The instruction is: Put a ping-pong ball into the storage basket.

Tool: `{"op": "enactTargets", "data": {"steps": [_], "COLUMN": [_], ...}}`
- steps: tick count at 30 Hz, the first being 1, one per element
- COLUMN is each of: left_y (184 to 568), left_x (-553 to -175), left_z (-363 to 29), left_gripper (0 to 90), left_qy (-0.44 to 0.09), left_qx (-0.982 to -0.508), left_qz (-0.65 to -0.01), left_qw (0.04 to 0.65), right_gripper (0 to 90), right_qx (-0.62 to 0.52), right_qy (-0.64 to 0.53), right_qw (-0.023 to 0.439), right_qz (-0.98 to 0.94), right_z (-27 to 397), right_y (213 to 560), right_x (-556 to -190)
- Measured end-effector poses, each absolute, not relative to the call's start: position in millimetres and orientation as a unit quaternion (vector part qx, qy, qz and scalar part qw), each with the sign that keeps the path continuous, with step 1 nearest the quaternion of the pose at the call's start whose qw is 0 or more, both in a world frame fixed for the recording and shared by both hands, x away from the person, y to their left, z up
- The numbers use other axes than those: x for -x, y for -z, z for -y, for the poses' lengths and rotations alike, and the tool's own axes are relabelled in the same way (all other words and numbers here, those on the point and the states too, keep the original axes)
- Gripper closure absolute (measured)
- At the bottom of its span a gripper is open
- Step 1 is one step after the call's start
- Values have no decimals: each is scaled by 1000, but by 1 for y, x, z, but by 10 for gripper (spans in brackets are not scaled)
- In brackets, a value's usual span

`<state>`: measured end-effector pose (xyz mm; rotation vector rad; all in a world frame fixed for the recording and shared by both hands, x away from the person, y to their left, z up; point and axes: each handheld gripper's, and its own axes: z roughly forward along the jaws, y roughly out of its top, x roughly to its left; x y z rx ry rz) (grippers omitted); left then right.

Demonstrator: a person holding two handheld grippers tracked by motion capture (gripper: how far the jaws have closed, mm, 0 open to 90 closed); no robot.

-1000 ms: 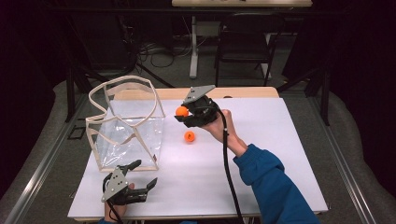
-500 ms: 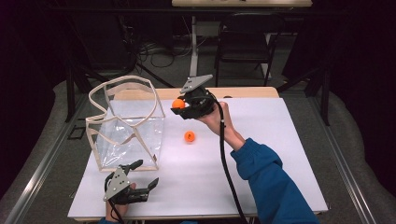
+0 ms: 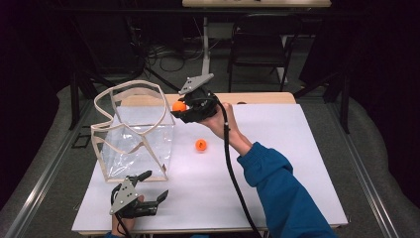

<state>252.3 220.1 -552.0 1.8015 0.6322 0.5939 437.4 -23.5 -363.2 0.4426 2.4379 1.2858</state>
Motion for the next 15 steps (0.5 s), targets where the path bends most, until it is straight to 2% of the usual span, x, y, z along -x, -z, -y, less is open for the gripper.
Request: {"op": "enactTargets", "data": {"steps": [15], "left_y": [550], "left_x": [-252], "left_z": [-219], "left_gripper": [157], "left_qy": [-253], "left_qx": [-760], "left_qz": [-259], "left_qw": [540], "right_gripper": [511], "right_qx": [-154], "right_qy": [-464], "right_qw": [167], "right_qz": [-856], "right_z": [7], "right_y": [358], "right_x": [-444]}}
